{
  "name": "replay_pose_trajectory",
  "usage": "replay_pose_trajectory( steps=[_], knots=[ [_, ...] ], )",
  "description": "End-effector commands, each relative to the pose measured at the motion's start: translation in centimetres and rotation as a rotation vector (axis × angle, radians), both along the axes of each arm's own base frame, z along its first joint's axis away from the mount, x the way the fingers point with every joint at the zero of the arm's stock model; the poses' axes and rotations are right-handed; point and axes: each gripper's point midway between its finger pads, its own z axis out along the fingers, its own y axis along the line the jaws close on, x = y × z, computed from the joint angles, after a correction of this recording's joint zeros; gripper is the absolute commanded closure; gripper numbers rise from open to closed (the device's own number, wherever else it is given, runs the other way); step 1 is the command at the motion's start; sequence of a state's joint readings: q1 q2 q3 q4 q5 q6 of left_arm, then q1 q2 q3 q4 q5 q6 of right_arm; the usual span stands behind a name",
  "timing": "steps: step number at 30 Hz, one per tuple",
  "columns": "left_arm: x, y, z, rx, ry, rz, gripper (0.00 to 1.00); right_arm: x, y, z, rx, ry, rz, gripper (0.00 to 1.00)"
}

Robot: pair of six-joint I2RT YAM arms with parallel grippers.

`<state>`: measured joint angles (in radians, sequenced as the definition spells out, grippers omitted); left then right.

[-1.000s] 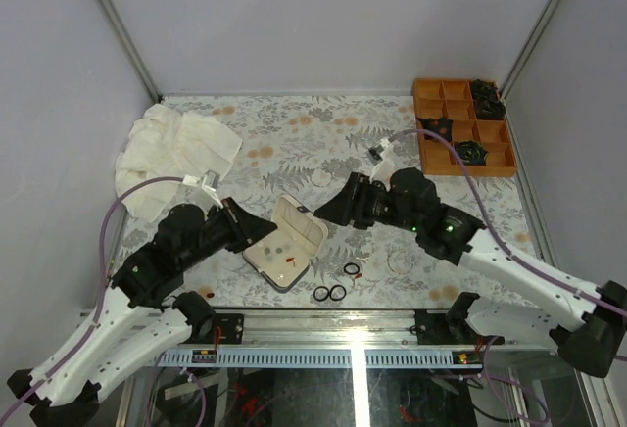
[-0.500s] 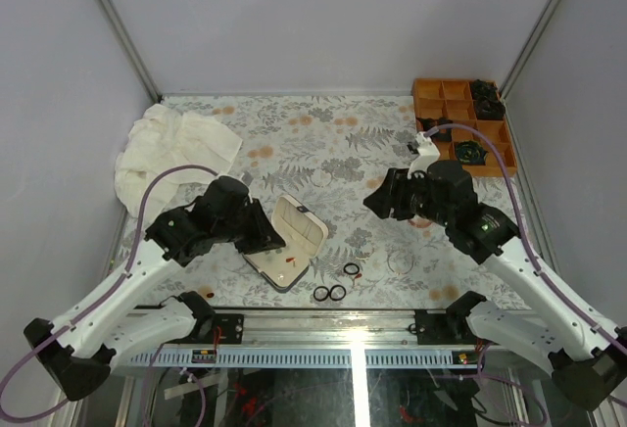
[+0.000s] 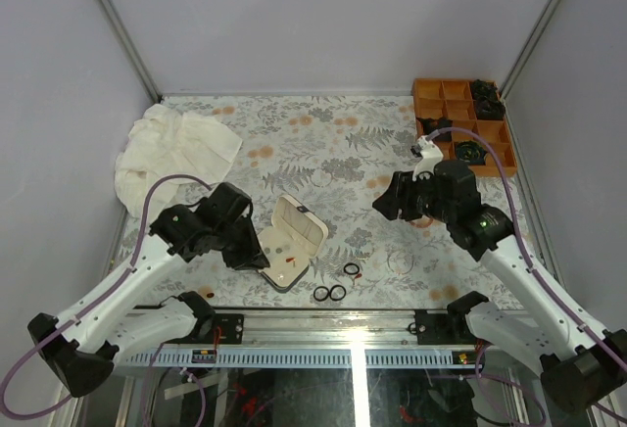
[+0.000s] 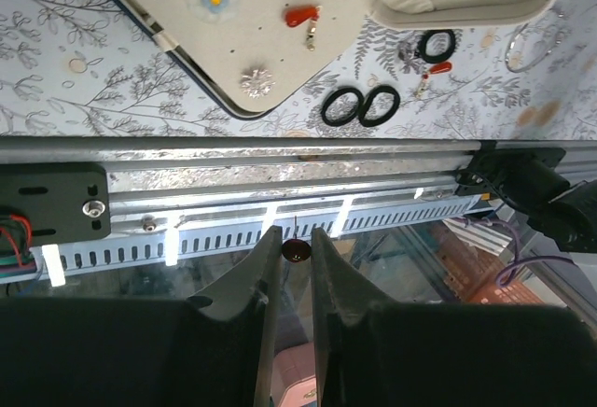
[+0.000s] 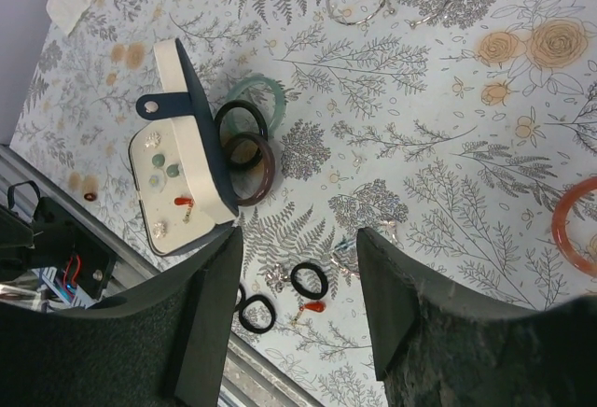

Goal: Organize the mixed jewelry
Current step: Place the jewelry in the jewelry box.

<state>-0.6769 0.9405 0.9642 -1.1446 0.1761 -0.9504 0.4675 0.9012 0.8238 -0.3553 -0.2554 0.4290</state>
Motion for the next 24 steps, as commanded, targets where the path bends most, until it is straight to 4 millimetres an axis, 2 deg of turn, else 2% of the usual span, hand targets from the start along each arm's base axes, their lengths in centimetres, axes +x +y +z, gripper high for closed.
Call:
replay_pose_trajectory(
  steps=[1,4,15,24],
  knots=[
    [-1.1,1.4,-1.1,0.069,0.058,0.0,0.96,0.5,1.4,0.8,0.019,-0.026,0.077,0.41],
    [-1.0,1.9,-2.0,0.098,0.071,-0.008,0.96,0.9,2.1,0.5,0.053,-0.003,0.1,0.42],
    [0.5,3.8,-4.9,0.165,0.125,-0.032,0.96,2.3,2.0,-0.5,0.04,0.015,0.086,0.41],
    [2.9,5.2,-6.7,0.194,0.174,-0.055,0.98,2.3,1.4,-1.8,0.005,0.036,0.069,0.42]
  ],
)
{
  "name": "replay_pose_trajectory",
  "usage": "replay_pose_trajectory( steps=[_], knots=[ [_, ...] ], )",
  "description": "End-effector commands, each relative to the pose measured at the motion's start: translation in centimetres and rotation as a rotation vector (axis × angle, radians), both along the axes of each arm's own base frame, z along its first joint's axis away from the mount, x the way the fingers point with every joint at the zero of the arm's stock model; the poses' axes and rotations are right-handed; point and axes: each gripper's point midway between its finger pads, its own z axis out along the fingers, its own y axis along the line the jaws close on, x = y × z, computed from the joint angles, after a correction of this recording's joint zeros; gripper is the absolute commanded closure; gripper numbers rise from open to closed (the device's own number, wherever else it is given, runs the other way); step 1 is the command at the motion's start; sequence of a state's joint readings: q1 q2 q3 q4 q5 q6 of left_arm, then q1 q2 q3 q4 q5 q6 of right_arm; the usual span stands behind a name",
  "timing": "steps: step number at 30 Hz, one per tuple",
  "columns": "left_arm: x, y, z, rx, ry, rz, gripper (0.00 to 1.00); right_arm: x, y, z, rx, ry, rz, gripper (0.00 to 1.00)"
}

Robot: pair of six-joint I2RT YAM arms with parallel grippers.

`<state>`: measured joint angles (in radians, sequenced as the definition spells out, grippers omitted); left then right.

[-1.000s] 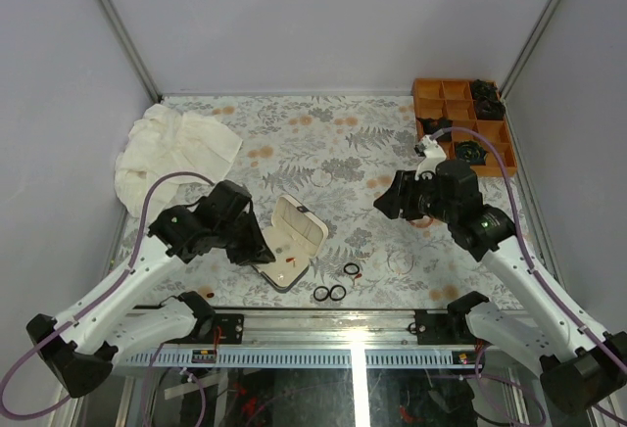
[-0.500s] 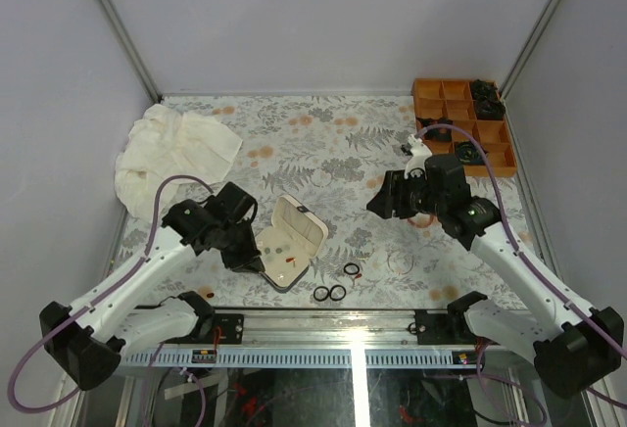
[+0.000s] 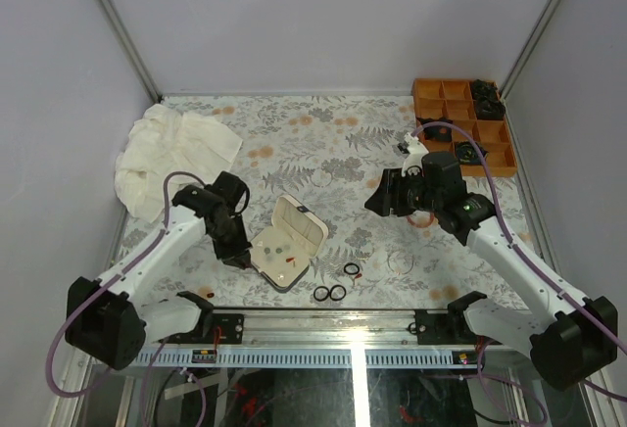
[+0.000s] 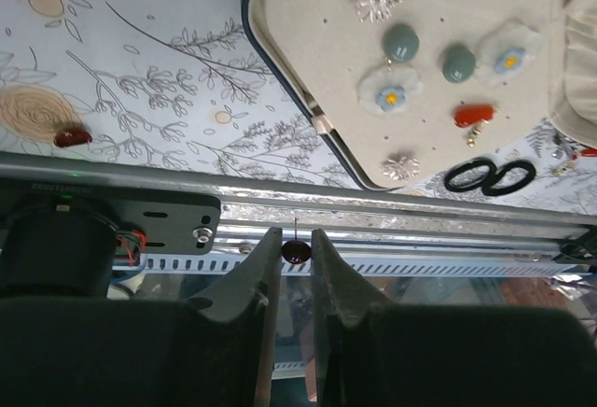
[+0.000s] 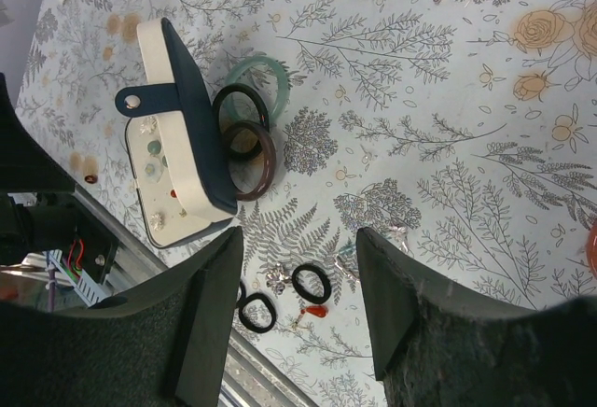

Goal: Organize the mixed jewelry
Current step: Place the jewelry in the jewelry box.

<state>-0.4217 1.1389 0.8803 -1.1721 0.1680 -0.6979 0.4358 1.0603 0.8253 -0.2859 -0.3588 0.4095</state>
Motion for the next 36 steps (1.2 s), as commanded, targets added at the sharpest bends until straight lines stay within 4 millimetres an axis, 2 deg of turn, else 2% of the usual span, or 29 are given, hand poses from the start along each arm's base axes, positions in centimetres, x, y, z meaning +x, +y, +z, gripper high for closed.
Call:
replay_pose_trajectory(
  steps=[1,9,17,27,36],
  knots=[
    [1.3,0.1,-0.7,-0.015,0.003,-0.076,0.98,0.8,-0.1,0.9,0.002,-0.055,0.003,0.42],
    [2.6,0.3,-1.5,-0.031,0.011,-0.074,0.99,1.1,-2.1,1.9,-0.03,-0.126,-0.083,0.4],
    [4.5,0.4,-1.7,-0.045,-0.06,-0.008,1.0,0.9,-1.6,2.1,-0.005,-0.123,-0.058,0.4],
    [5.2,1.2,-3.6,0.008,-0.084,0.01,1.0,0.9,-1.6,2.1,-0.016,-0.135,-0.064,0.4],
    [6.8,1.2,-4.3,0.021,-0.11,-0.003,1.0,1.1,-1.5,1.8,-0.022,-0.125,-0.064,0.4]
  ],
)
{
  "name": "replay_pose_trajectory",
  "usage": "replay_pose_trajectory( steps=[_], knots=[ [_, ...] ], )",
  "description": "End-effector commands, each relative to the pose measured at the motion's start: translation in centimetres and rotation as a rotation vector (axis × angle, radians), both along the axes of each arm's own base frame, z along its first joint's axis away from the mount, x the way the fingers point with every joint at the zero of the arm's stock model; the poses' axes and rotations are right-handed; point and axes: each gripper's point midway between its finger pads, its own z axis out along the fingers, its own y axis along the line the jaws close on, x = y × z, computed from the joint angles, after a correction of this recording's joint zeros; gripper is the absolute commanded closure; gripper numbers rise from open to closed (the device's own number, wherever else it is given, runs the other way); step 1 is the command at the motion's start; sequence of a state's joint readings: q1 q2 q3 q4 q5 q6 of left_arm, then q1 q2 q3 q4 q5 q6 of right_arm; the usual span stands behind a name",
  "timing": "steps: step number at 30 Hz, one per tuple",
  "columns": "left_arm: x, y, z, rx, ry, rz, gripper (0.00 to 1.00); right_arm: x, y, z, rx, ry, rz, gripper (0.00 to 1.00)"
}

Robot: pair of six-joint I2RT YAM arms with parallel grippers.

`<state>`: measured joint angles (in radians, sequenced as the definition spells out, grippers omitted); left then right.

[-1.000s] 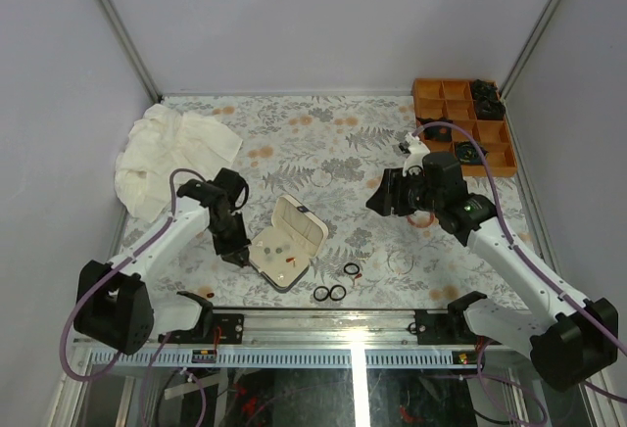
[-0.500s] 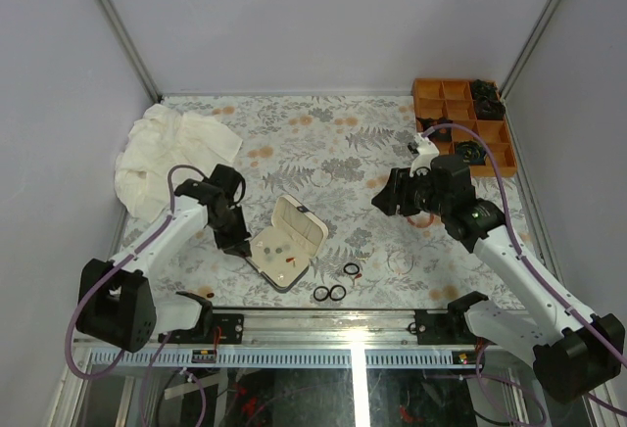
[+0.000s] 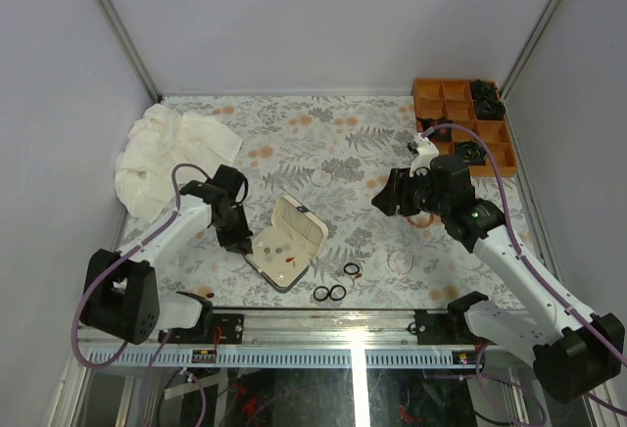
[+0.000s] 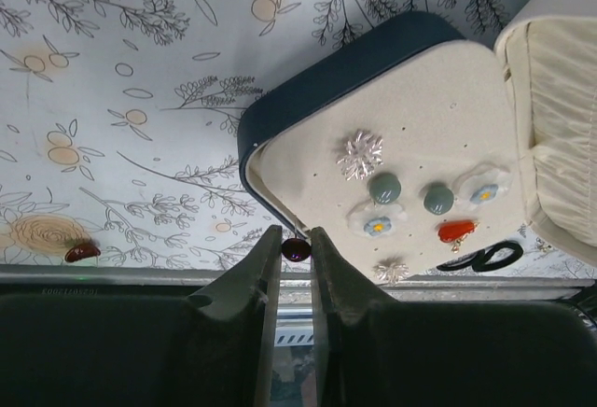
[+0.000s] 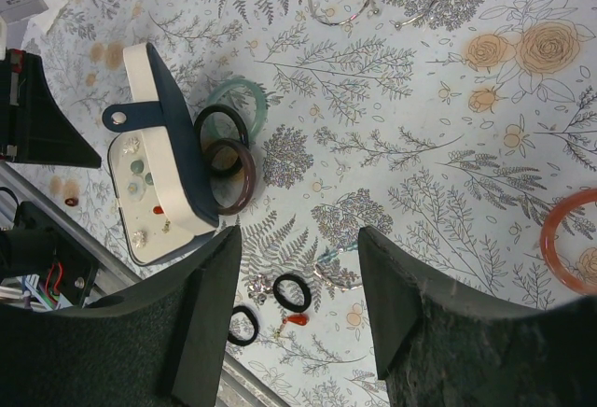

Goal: Organize the mixed jewelry
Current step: Place the jewelry in the jewelry box.

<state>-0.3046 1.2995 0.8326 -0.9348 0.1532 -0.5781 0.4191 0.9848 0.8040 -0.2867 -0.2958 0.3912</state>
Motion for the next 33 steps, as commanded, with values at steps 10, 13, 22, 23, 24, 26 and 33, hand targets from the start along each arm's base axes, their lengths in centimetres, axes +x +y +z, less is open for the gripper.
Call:
replay_pose_trajectory(
  steps=[10,13,22,23,24,26,33],
  knots=[
    [2.4,0.0,-0.9,0.007,-0.057,-0.005,1.0,0.8,0.1,0.8,-0.001,-0.052,-0.003,0.4],
    [2.5,-0.1,-1.1,0.002,-0.054,-0.006,1.0,0.8,0.1,0.8,-0.001,-0.051,-0.004,0.4],
    [2.3,-0.3,-1.3,-0.005,-0.048,-0.015,1.0,0.9,0.2,0.7,0.002,-0.05,0.0,0.4],
    [2.3,-0.3,-1.4,-0.006,-0.046,-0.015,1.0,0.8,0.3,0.7,0.003,-0.049,0.001,0.4],
    [2.3,-0.3,-1.4,-0.008,-0.045,-0.018,1.0,0.8,0.3,0.7,0.003,-0.048,0.002,0.4],
    [2.3,-0.4,-1.4,-0.011,-0.042,-0.021,1.0,0.9,0.3,0.7,0.004,-0.048,0.001,0.4],
    [1.9,-0.5,-1.4,-0.021,-0.034,-0.023,1.0,0.8,0.3,0.6,0.004,-0.047,0.003,0.4]
  ],
)
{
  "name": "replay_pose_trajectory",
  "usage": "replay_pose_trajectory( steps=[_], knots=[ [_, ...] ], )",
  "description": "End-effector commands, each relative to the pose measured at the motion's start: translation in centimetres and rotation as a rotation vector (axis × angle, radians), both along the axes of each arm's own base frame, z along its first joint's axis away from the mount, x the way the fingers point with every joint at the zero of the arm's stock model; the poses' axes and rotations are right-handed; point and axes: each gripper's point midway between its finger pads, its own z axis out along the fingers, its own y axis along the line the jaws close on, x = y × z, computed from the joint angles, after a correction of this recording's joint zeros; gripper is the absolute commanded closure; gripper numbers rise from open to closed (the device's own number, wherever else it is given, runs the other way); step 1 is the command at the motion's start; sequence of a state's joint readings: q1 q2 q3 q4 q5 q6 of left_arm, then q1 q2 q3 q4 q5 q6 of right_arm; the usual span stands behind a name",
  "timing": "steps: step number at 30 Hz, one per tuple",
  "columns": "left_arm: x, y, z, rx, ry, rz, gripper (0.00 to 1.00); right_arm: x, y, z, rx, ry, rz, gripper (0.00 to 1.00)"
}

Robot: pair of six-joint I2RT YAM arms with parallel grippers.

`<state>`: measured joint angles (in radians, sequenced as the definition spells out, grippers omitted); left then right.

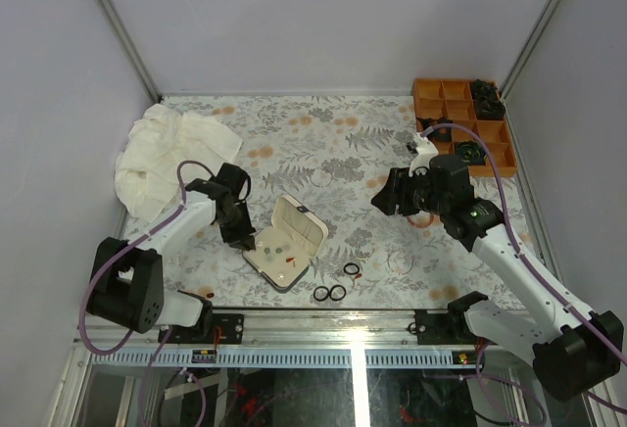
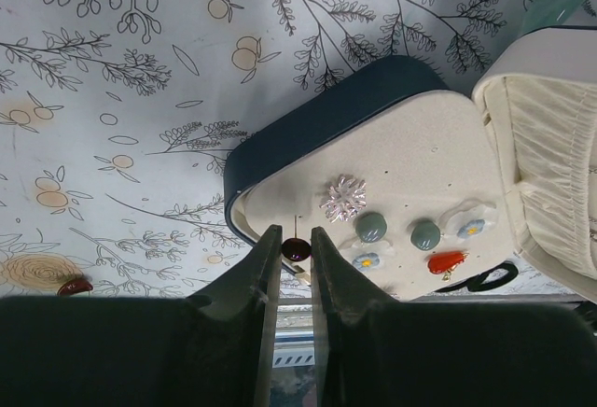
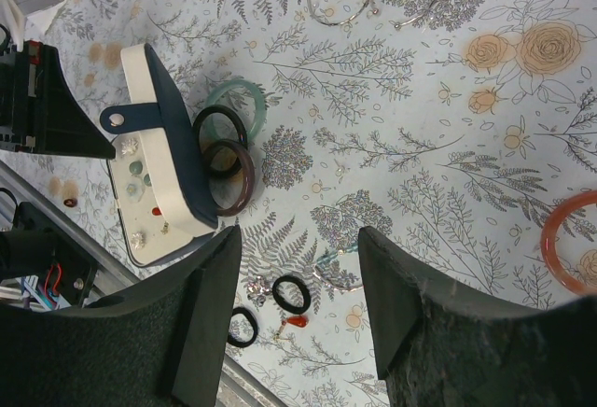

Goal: Organize the mixed jewelry
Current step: Place the jewelry in the jewelry box.

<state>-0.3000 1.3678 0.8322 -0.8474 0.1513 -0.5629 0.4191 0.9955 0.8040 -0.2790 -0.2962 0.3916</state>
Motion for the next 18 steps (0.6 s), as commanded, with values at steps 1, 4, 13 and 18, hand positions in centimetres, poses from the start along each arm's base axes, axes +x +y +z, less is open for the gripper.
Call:
replay_pose_trajectory(
  steps=[1,4,13,18],
  knots=[
    [0.12,-0.23,-0.18,-0.019,-0.012,-0.015,1.0,0.67,0.27,0.81,0.006,-0.05,0.004,0.4],
    [0.01,-0.38,-0.16,-0.023,-0.01,-0.02,1.0,0.65,0.29,0.81,0.008,-0.052,0.006,0.4],
    [-0.36,-0.65,-0.02,-0.028,-0.011,-0.03,1.0,0.59,0.37,0.8,0.011,-0.05,0.009,0.4],
    [-0.33,-0.86,-0.04,-0.036,-0.013,-0.036,1.0,0.58,0.4,0.89,0.014,-0.053,0.01,0.4]
  ],
)
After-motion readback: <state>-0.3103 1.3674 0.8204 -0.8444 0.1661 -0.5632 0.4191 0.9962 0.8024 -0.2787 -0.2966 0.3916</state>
